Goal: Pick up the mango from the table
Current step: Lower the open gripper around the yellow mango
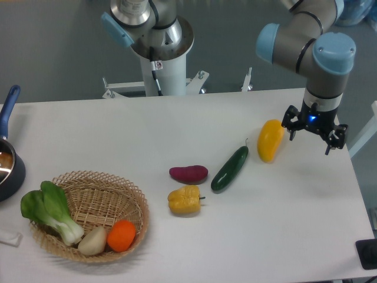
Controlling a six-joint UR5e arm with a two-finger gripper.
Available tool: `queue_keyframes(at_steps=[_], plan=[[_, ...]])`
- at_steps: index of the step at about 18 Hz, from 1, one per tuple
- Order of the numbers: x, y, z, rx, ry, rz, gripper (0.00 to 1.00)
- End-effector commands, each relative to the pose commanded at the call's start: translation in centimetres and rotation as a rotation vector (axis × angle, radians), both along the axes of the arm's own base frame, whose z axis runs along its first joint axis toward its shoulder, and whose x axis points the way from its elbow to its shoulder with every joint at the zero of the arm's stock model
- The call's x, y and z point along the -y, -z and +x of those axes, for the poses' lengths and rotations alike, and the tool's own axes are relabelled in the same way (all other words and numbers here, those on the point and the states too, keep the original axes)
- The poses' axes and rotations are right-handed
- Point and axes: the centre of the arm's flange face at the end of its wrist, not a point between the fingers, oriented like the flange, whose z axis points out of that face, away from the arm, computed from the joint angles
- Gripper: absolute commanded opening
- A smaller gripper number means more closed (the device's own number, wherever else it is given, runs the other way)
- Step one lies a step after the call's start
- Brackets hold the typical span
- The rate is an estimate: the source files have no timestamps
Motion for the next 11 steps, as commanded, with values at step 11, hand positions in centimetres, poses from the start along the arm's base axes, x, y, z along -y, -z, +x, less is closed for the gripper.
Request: queue_keyframes(at_steps=[11], plan=[[2.3,3.4,5.4,0.07,-0.073,-0.003,1.0]])
